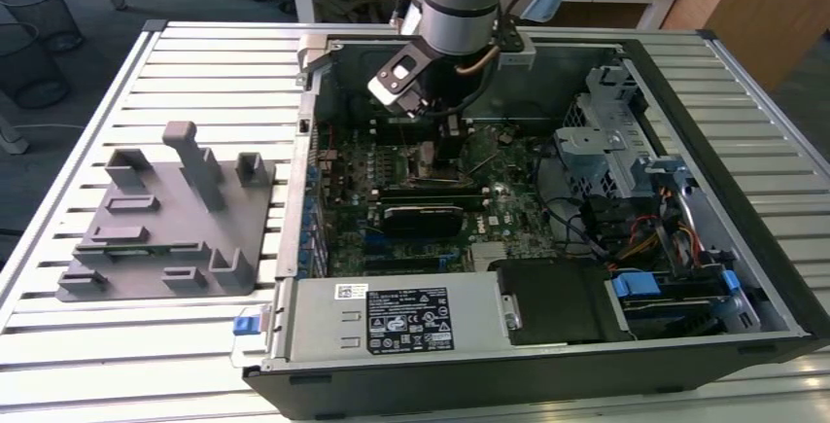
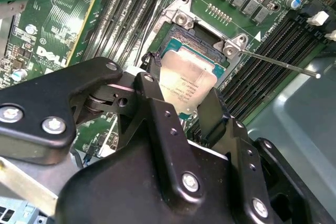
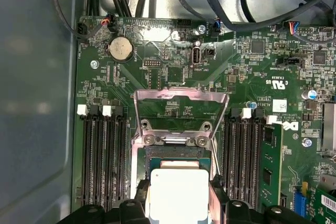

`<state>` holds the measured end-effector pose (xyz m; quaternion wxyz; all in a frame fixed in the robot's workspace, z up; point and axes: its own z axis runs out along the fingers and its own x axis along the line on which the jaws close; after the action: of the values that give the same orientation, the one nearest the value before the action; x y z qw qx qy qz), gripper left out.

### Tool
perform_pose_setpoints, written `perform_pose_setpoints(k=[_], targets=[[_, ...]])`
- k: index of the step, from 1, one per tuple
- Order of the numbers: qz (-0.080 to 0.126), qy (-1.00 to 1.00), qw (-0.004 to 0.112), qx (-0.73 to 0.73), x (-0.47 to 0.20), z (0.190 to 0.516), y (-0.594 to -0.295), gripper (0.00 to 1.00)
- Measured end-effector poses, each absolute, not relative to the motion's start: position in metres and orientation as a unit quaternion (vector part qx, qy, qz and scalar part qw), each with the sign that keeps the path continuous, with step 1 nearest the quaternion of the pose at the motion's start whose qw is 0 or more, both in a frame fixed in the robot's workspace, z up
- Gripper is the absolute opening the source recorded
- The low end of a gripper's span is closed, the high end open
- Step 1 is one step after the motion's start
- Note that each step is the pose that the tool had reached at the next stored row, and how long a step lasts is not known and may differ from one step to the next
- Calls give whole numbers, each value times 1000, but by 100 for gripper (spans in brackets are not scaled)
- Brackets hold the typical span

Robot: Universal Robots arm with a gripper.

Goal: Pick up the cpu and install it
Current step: 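Place the cpu into insertion slot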

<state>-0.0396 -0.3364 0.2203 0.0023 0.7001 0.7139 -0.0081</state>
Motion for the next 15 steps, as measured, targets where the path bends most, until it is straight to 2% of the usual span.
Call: perform_pose_setpoints(k=[15], targets=[[-8, 711, 2, 703, -40, 210, -336, 53]])
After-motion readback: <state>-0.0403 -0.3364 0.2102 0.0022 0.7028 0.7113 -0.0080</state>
